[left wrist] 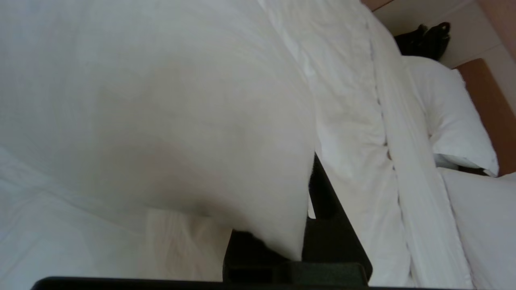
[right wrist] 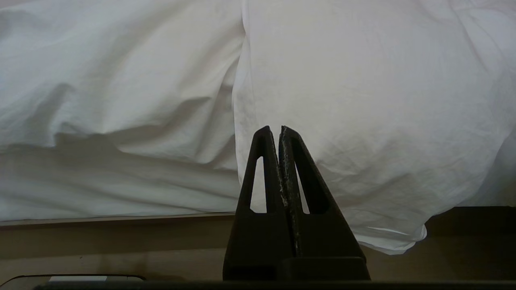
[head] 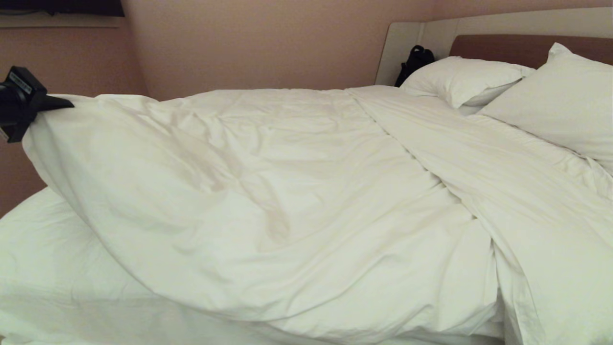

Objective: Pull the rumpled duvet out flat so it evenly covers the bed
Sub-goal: Flatten the corners of the folded blanket

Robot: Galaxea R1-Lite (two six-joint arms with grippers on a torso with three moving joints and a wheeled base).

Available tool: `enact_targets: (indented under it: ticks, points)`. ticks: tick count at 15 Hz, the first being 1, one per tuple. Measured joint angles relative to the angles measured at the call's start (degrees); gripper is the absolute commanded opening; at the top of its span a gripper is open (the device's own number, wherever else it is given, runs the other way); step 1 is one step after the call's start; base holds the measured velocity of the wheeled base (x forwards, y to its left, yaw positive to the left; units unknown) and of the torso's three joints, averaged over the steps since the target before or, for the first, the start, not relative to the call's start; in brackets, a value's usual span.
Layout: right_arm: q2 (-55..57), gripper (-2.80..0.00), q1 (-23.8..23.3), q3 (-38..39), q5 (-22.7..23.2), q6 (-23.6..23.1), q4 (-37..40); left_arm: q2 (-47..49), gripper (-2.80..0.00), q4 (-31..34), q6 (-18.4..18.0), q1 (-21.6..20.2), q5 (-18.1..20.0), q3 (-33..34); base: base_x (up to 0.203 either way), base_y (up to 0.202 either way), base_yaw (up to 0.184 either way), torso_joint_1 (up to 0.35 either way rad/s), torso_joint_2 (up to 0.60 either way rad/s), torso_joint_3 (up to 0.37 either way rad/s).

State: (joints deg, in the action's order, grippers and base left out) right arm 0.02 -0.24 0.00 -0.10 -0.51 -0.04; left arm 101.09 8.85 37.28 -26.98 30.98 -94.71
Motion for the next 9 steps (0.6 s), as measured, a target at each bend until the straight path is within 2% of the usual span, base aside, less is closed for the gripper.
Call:
enact_targets:
  ticks: [1,2,5,9]
  points:
    - [0.0,-2.8,0.0,0.0,-0.01,0.0,-0.01,0.76,-2.8,0.05,-0.24,0.0,-0.02,0.0,0.0,0.0,0.0,0.0,0.0,0.0]
    - [0.0,-2.8,0.0,0.0,0.01,0.0,-0.03,1.46,0.0,0.19,-0.87,0.0,0.0,0.0,0.0,0.0,0.0,0.0,0.0,0.0]
    - [0.0,-2.8,0.02,0.0,0.0,0.0,-0.03,2.71,0.0,0.43,-3.19,0.02,0.05,0.34,0.0,0.0,0.0,0.0,0.0,0.0]
    - [0.0,-2.8,0.0,0.0,0.01,0.0,-0.01,1.31,0.0,3.39,-9.33,-1.99,-0.06,0.48,0.0,0.0,0.0,0.0,0.0,0.0]
